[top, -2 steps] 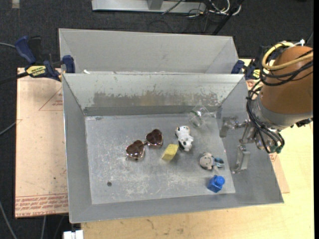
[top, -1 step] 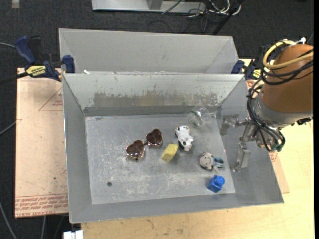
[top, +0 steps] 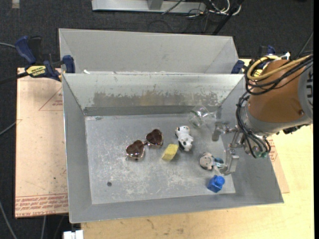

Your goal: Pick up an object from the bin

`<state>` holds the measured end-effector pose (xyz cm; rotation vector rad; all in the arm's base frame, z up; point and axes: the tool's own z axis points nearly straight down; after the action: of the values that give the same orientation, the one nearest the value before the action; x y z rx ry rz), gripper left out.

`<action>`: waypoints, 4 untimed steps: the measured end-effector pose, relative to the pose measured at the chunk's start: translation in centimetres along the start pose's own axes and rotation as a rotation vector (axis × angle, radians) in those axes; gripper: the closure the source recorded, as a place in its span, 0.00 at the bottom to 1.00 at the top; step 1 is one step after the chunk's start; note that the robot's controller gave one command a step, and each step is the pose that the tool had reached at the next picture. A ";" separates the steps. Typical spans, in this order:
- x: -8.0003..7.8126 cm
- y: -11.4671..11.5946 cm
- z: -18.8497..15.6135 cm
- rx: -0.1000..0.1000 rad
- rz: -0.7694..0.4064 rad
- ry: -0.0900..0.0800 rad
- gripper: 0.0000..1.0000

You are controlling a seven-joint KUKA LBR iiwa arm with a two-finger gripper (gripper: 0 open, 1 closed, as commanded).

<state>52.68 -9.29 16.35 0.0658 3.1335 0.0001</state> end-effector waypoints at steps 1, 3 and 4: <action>0.0 0.0 5.7 -0.001 0.023 0.009 0.00; -1.4 -2.5 8.8 0.000 0.024 0.002 0.00; -0.5 -1.2 9.4 0.000 0.174 0.007 1.00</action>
Offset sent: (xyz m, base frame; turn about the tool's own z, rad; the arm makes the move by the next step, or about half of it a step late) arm -0.0143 -0.0129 -0.0294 0.0365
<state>53.24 -10.55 6.96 0.3381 3.1230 0.0016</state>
